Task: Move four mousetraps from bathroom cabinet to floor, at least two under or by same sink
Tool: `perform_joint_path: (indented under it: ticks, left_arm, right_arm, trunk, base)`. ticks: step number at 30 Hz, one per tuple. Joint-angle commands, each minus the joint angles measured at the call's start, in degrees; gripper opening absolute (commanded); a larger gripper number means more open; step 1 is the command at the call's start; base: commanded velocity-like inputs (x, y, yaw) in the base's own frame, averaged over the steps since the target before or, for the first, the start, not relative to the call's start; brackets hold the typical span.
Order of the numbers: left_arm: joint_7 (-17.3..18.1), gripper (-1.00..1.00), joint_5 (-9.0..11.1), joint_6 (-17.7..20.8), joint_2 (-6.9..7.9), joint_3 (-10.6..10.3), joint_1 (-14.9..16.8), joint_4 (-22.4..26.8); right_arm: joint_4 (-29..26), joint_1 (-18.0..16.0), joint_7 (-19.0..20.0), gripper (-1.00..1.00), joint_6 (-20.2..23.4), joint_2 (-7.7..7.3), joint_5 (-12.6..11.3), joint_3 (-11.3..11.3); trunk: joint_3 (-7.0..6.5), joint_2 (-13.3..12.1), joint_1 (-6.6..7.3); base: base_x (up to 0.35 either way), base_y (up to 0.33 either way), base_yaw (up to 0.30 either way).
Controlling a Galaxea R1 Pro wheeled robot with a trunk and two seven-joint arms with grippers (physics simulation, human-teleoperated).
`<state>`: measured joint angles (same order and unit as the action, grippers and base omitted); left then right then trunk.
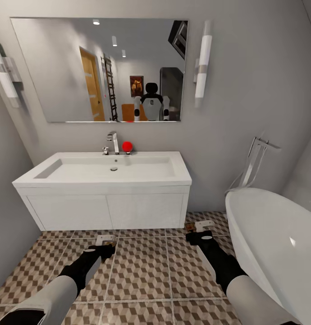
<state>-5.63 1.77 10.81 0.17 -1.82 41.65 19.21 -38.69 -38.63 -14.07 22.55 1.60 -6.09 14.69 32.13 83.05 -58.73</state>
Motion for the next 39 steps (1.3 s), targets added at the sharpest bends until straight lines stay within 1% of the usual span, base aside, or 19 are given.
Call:
perform_joint_path:
  ticks: [1,2,7,18,20,21,22,23,24,25,32,34,36,39]
  left_arm:
    - [-0.26,-1.0,0.16,0.35,0.02,-0.21,0.01,0.11]
    - [-0.22,-1.0,0.15,0.35,0.01,-0.21,0.01,0.0]
    - [-0.03,-1.0,0.09,0.35,-0.07,-0.21,0.01,-1.73]
    - [0.18,-1.0,0.06,0.22,-0.58,-0.23,0.01,-2.09]
    - [0.03,-1.0,0.02,0.24,-0.66,-0.16,0.01,-1.1]
    - [-0.07,-1.0,0.03,0.29,-0.79,-0.14,0.01,0.67]
    - [-0.09,-1.0,0.04,0.3,-0.85,-0.13,0.01,1.4]
    - [-0.13,-1.0,0.06,0.37,-0.93,-0.13,0.01,3.58]
    - [-0.15,-1.0,0.07,0.43,-0.98,-0.18,0.01,5.23]
    - [-0.15,-1.0,0.07,0.5,-1.0,-0.22,0.01,5.88]
    - [-0.17,-1.0,0.06,2.28,-1.83,-0.26,0.01,6.85]
    - [-0.21,-1.0,-0.08,4.17,-1.98,-0.08,0.01,6.95]
    - [-0.28,-1.0,-0.31,11.02,-2.12,0.01,0.11,8.36]
    - [-0.32,-1.0,-0.5,24.88,-2.29,0.05,0.55,17.5]
  right_arm:
    - [-0.07,-0.04,-0.79,-1.0,0.2,-0.04,-0.74,0.33]
    - [-0.07,-0.04,-0.79,-1.0,0.18,-0.03,-0.75,0.34]
    - [-0.07,-0.04,-0.79,-1.0,0.21,-0.06,-0.76,0.29]
    - [0.27,-0.04,-0.79,-1.0,0.18,-0.15,-0.76,0.27]
    - [0.27,-0.04,-0.79,-1.0,0.18,-0.14,-0.76,0.26]
    - [0.28,-0.04,-0.79,-1.0,0.19,-0.12,-0.76,0.27]
    - [0.28,-0.04,-0.79,-1.0,0.19,-0.12,-0.76,0.29]
    - [0.29,-0.04,-0.79,-1.0,0.2,-0.11,-0.76,0.27]
    - [0.3,-0.04,-0.79,-1.0,0.21,-0.11,-0.76,0.27]
    - [0.29,-0.04,-0.79,-1.0,0.21,-0.11,-0.76,0.27]
    - [0.28,-0.04,-0.79,-1.0,0.22,-0.08,-0.76,0.31]
    - [0.28,-0.04,-0.79,-1.0,0.22,-0.1,-0.76,0.33]
    - [0.28,-0.04,-0.79,-1.0,0.22,-0.04,-0.78,0.34]
    - [0.28,-0.04,-0.79,-1.0,0.22,0.12,-0.81,0.34]
  trunk:
    - [0.06,0.03,0.0]
    - [0.06,0.03,0.0]
    - [1.0,2.04,-1.1]
    - [3.62,6.45,-3.51]
    - [4.12,7.25,-3.95]
    - [4.37,7.65,-4.17]
    - [4.62,8.05,-4.39]
    - [4.87,8.45,-4.61]
    - [4.94,8.45,-4.61]
    - [5.01,8.45,-4.61]
    - [5.24,8.45,-4.61]
    - [5.25,8.45,-4.61]
    - [5.25,8.45,-4.61]
    - [5.26,8.45,-4.61]
  base:
    - [0.0,0.0,0.0]
    - [0.0,0.0,0.0]
    - [0.0,0.0,0.0]
    - [0.0,0.0,0.0]
    - [0.0,0.0,0.0]
    - [0.0,0.0,0.0]
    - [0.0,0.0,0.0]
    - [0.0,0.0,0.0]
    - [0.0,0.0,0.0]
    - [0.0,0.0,0.0]
    - [0.0,0.0,0.0]
    - [0.0,0.0,0.0]
    - [0.0,0.0,0.0]
    - [0.0,0.0,0.0]
